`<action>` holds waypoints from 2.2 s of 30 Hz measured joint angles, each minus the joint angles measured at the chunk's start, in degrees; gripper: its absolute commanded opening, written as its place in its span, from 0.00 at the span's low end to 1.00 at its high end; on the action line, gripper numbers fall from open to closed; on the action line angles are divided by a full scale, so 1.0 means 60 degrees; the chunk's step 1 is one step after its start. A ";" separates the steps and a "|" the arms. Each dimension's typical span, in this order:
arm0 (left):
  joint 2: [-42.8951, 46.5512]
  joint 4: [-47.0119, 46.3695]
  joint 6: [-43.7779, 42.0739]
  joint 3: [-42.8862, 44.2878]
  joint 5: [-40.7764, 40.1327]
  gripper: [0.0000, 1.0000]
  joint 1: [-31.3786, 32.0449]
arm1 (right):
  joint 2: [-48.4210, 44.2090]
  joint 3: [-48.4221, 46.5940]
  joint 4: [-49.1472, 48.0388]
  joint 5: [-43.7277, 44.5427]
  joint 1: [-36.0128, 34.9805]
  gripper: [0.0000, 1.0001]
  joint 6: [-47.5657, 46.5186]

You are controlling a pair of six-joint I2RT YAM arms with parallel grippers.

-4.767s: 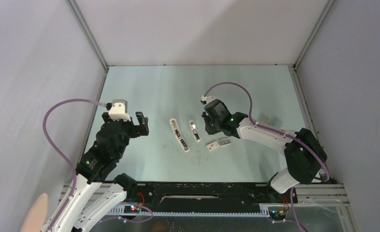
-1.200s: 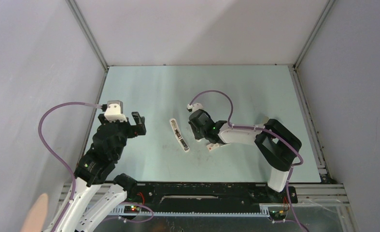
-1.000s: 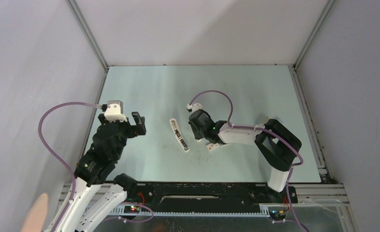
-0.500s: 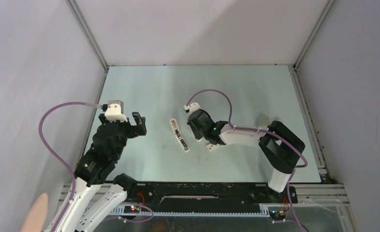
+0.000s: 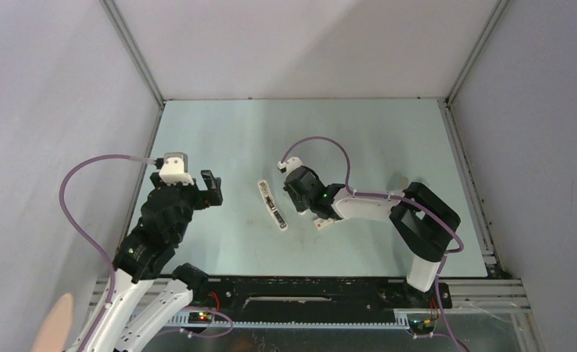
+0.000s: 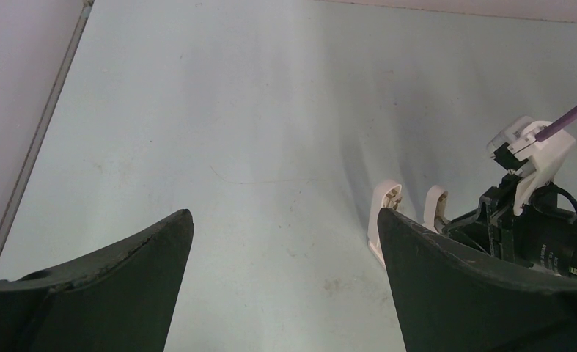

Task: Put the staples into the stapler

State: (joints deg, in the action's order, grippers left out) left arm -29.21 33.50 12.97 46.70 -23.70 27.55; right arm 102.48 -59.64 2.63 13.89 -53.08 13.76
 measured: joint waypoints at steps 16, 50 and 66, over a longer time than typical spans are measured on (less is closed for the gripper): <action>0.0000 -0.0004 0.0004 0.0000 0.0018 0.98 -0.0018 | 0.0120 0.0000 -0.0036 -0.0018 0.0000 0.06 -0.0124; -0.0004 -0.0004 0.0000 0.0000 0.0069 0.98 -0.0018 | 0.0277 -0.0033 0.0036 -0.0022 -0.0004 0.13 -0.0124; -0.0051 -0.0004 0.0000 0.0000 0.0098 0.98 -0.0025 | 0.0055 -0.0015 0.0331 -0.0102 0.0000 0.35 -0.0120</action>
State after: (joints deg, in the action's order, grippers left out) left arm -29.52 33.47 12.97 46.70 -23.11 27.40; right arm 102.80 -59.72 4.62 13.28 -53.08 13.04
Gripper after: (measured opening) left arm 0.985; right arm 0.342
